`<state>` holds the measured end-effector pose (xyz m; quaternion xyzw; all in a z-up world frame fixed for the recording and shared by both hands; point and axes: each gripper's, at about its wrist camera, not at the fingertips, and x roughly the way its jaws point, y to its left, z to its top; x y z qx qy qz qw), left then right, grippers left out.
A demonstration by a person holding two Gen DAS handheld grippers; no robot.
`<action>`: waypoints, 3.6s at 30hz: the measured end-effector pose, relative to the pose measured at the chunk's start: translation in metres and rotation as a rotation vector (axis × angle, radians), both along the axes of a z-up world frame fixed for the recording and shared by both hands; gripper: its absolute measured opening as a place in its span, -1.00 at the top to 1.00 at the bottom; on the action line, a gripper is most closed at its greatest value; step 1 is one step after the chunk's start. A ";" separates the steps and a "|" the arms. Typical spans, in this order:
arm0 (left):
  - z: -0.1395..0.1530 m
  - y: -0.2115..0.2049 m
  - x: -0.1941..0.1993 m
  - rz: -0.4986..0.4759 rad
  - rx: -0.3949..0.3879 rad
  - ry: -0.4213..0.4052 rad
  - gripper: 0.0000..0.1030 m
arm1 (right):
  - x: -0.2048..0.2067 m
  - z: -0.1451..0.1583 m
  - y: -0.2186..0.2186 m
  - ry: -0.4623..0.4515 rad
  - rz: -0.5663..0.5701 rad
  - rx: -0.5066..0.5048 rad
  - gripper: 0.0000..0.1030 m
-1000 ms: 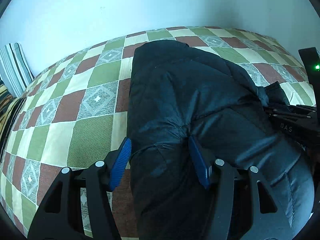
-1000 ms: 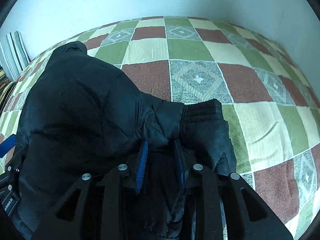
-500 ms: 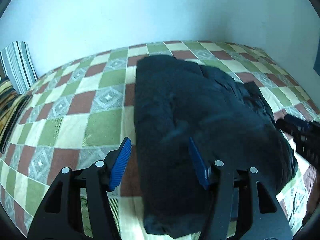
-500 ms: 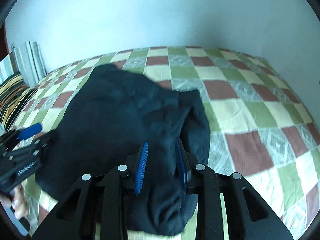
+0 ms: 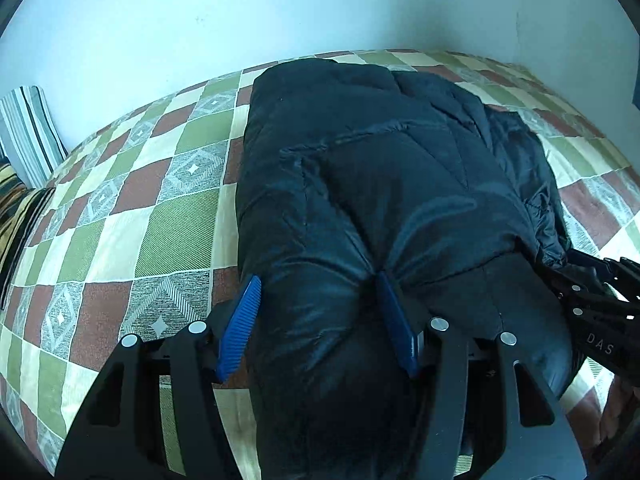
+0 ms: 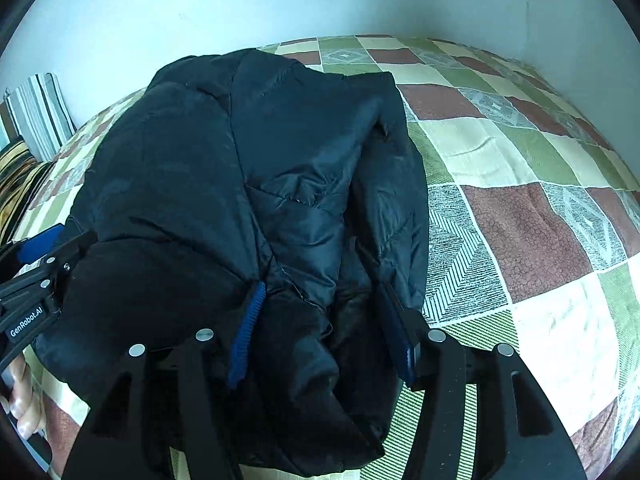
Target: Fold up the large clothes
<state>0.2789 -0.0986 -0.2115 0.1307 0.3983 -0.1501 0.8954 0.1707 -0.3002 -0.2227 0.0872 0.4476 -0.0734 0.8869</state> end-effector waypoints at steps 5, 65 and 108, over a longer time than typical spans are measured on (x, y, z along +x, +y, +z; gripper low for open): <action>-0.003 0.001 -0.001 0.001 0.000 -0.015 -0.16 | 0.000 0.003 0.000 -0.002 -0.011 0.003 -0.07; 0.125 0.050 -0.097 0.101 -0.152 -0.213 -0.88 | -0.088 0.136 0.028 -0.251 -0.091 -0.094 -0.58; 0.154 0.064 -0.136 0.109 -0.183 -0.260 -0.90 | -0.119 0.169 0.053 -0.322 -0.068 -0.132 -0.59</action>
